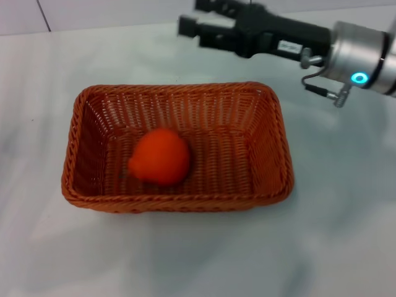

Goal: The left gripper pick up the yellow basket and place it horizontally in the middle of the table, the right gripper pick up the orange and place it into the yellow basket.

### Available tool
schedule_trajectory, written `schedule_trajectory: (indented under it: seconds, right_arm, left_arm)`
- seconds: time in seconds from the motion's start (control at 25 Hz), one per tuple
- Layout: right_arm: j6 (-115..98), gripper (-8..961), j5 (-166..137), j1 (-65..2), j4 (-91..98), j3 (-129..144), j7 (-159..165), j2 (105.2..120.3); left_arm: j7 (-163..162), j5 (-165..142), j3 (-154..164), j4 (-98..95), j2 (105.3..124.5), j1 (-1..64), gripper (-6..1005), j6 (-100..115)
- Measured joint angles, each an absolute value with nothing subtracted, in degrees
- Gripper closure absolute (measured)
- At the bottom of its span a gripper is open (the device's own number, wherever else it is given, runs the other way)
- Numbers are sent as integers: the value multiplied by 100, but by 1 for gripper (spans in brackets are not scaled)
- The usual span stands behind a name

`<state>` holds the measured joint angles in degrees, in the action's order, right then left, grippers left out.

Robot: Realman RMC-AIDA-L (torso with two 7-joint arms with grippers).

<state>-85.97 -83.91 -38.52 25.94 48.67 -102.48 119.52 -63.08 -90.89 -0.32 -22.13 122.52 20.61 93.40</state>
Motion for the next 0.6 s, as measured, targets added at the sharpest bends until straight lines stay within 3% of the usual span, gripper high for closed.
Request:
schedule_trajectory:
  seconds: [0.16, 0.36, 0.6]
  right_arm:
    - [-8370, 23, -7286, -3436, 2105, 4823, -11582, 11986]
    - [-8255, 18, -5102, -3143, 685, 4419, -13547, 11999]
    - [-8328, 23, -4367, -2912, 362, 4024, -14173, 12005]
  left_arm:
    - [-6282, -8916, -44, -2202, 12291, 2050, 390, 9368]
    - [-6143, -8697, -55, -2164, 12365, 2003, 390, 9432]
    - [-5174, -8107, -114, -1690, 12374, 1817, 390, 9742]
